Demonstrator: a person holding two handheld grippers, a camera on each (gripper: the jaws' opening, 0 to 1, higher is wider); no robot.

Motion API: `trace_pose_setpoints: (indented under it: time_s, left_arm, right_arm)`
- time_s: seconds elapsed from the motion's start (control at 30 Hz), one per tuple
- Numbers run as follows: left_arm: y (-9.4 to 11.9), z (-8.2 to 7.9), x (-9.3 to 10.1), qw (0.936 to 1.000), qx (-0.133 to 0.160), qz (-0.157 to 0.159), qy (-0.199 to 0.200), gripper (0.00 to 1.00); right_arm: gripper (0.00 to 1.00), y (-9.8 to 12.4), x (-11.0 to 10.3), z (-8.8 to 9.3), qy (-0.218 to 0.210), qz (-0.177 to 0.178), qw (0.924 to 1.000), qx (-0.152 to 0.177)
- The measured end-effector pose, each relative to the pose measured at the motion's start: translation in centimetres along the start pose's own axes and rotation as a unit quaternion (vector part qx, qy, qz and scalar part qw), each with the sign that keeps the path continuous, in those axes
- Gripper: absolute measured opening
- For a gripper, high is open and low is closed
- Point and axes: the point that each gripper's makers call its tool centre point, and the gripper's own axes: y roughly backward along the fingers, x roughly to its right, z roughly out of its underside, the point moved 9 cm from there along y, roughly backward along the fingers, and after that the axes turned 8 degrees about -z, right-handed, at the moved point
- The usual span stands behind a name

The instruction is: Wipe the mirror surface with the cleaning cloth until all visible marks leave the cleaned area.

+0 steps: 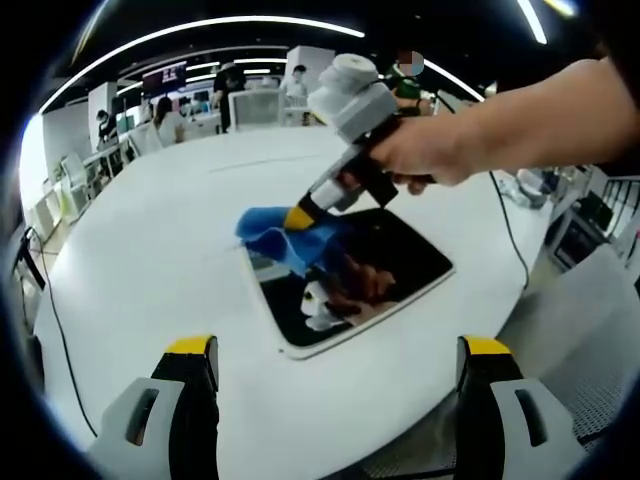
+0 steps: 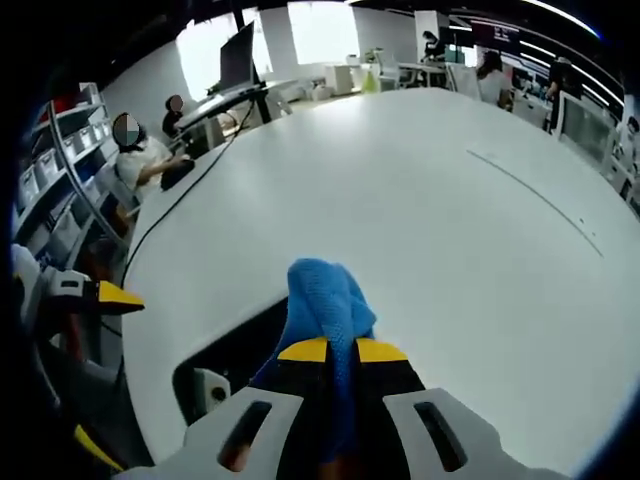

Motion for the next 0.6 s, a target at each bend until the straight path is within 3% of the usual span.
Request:
trace_pose_setpoints:
  time_s: [0.6]
  left_arm:
    - [-0.06,0.01,-0.02,1.0000,0.000,-0.001,-0.001,0.99]
  right_arm:
    - [0.03,0.43,-0.01,0.40,-0.006,0.013,0.9999,0.004]
